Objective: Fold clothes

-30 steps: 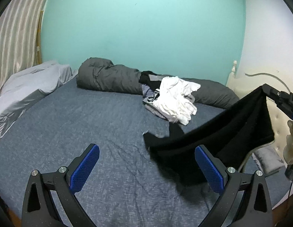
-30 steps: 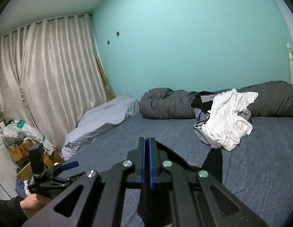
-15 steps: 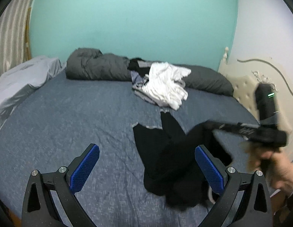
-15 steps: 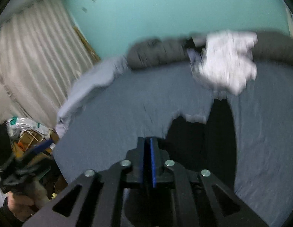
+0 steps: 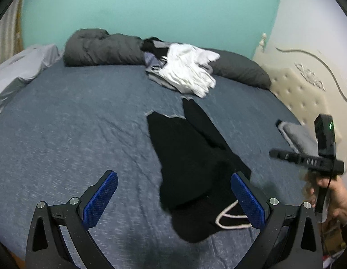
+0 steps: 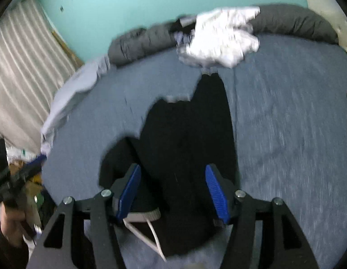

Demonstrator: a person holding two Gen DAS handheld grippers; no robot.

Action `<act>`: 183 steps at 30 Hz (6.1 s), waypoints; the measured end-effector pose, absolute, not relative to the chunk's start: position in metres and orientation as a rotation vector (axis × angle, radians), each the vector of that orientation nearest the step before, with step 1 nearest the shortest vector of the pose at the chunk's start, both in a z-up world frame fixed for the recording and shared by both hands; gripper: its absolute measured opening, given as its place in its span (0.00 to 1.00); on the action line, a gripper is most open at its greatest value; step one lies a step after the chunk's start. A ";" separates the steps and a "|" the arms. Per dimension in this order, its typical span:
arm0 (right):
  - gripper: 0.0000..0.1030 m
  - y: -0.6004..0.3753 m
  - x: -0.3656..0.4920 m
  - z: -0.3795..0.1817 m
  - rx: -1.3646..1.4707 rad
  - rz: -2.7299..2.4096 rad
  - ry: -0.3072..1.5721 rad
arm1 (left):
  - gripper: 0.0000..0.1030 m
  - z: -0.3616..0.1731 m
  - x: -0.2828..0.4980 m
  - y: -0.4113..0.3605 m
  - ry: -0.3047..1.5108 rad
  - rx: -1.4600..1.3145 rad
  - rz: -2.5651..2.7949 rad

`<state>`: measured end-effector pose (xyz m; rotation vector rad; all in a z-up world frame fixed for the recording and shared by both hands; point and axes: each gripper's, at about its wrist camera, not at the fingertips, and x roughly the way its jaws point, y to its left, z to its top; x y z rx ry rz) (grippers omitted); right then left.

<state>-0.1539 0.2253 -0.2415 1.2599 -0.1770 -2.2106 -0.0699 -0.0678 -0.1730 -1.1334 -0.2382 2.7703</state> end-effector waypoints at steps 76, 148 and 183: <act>0.27 0.294 -0.109 -0.309 1.483 -2.198 -0.056 | 0.13 -0.270 -0.105 0.058 0.006 -1.301 2.308; 0.24 0.124 -0.092 -0.353 1.224 -2.008 0.889 | 0.41 -0.260 -0.067 -0.068 -0.270 -1.357 2.521; 0.02 0.266 -0.114 -0.256 1.184 -2.361 0.231 | 0.51 -0.284 -0.051 0.043 -0.113 -1.416 2.320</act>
